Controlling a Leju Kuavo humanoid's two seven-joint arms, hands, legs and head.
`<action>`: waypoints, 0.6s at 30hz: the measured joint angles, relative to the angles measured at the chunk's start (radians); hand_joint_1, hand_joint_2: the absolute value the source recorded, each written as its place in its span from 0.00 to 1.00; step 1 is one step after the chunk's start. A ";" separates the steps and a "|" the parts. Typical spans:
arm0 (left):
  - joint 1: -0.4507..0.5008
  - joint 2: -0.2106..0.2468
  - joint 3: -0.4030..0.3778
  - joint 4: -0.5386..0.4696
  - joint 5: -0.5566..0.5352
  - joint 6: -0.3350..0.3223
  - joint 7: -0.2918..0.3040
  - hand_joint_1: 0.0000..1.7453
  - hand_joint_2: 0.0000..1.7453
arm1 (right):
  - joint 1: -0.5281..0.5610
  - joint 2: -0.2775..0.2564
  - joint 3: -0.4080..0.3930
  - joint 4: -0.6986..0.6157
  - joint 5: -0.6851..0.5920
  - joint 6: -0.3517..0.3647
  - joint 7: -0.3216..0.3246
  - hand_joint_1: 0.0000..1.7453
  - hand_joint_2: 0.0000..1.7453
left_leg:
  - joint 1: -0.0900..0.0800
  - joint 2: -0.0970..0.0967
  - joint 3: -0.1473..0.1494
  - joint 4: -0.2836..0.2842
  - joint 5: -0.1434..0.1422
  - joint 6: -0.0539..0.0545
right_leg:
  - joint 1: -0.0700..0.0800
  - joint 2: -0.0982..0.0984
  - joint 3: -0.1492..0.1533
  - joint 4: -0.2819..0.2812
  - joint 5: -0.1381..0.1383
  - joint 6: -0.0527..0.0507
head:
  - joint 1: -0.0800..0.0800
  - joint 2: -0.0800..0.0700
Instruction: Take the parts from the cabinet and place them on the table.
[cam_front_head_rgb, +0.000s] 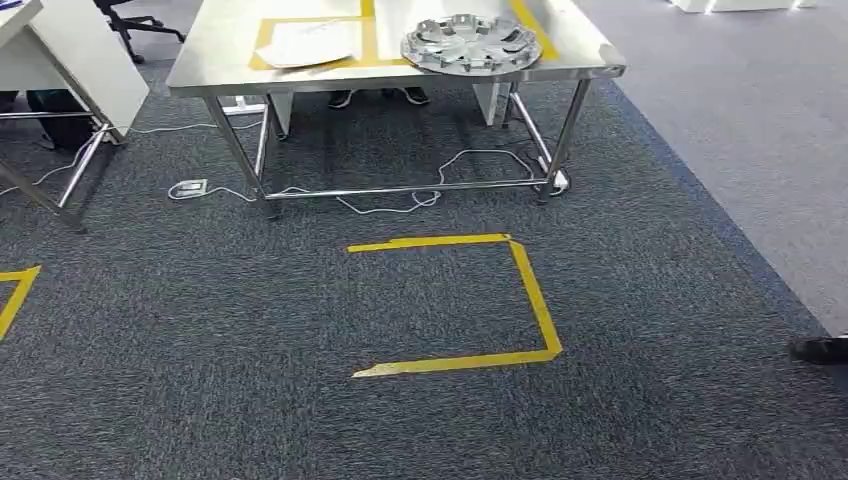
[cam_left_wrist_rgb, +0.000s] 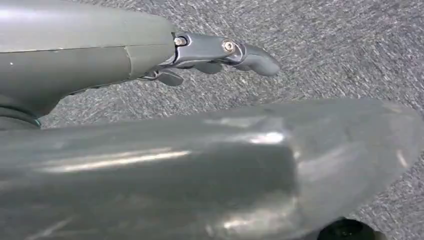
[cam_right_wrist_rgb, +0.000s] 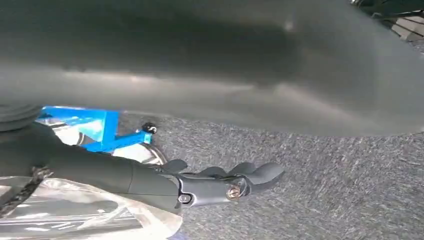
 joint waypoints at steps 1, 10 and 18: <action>0.001 0.000 0.001 0.000 -0.003 0.000 0.002 0.00 0.00 | 0.001 0.000 -0.002 0.000 -0.003 0.000 -0.004 0.00 0.00 | 0.000 0.000 0.000 0.000 0.000 0.000 | 0.000 0.000 -0.001 0.000 0.000 0.000 | 0.000 0.000; 0.010 -0.004 0.017 0.000 -0.012 0.000 0.009 0.00 0.00 | 0.005 0.005 -0.029 0.000 -0.025 0.000 -0.017 0.00 0.00 | 0.001 0.000 -0.002 0.000 0.001 -0.002 | 0.000 0.000 -0.003 0.002 0.000 0.000 | 0.000 0.000; 0.014 -0.004 0.023 -0.004 -0.005 0.000 0.011 0.00 0.00 | 0.020 0.012 -0.053 -0.002 -0.071 0.000 -0.044 0.00 0.00 | 0.001 0.000 -0.002 0.000 0.001 -0.002 | 0.000 0.000 -0.003 0.003 0.000 0.000 | 0.000 0.000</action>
